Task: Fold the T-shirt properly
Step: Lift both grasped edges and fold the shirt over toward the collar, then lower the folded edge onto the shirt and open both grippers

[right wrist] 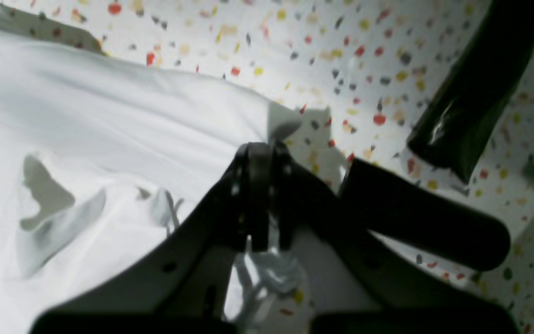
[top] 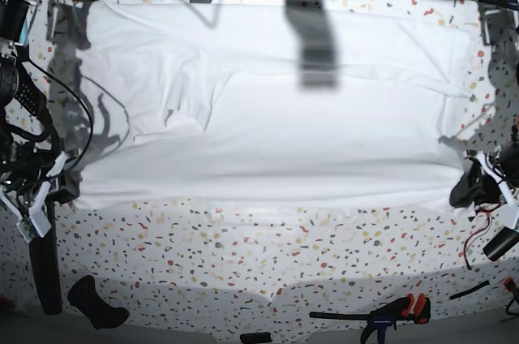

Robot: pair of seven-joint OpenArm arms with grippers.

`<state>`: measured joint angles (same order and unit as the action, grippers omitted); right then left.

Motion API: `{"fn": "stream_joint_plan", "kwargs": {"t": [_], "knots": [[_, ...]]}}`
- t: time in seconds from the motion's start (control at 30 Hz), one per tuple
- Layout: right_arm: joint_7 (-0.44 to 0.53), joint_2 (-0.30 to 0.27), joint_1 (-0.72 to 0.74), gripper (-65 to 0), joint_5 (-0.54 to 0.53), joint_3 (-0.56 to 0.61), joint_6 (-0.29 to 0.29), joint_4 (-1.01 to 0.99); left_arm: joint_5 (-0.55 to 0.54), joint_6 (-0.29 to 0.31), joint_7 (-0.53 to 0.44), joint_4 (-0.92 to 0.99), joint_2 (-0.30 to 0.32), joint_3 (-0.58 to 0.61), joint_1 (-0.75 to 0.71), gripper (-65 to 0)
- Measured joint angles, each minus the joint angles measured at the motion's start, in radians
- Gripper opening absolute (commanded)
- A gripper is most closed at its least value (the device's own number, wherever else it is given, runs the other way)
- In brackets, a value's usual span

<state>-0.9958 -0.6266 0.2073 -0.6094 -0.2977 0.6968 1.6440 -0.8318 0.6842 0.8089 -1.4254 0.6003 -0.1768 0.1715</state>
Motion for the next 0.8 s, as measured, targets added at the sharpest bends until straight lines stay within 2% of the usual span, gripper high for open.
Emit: {"fn": "stream_joint_plan", "kwargs": {"t": [0.17,0.3,0.6,0.8], "knots": [[-0.034,0.011,-0.019,-65.0,-0.050,0.000,0.000,0.000,0.003,0.000,0.044,0.000,0.000,0.000,-0.003,-65.0],[-0.041,0.011,-0.029,-65.0,-0.049,0.000,0.000,0.000,0.003,-0.002,0.090,0.000,0.000,0.000,-0.005,-65.0],[-0.053,0.011,-0.156,-65.0,-0.049,-0.001,0.000,0.000,-0.098,-0.003,0.370,0.000,0.000,0.000,-0.016,-65.0],[-0.069,0.011,-0.240,-65.0,-0.048,-0.001,0.000,0.000,-0.104,-0.003,0.376,0.000,0.001,0.000,-0.071,-65.0]]}}
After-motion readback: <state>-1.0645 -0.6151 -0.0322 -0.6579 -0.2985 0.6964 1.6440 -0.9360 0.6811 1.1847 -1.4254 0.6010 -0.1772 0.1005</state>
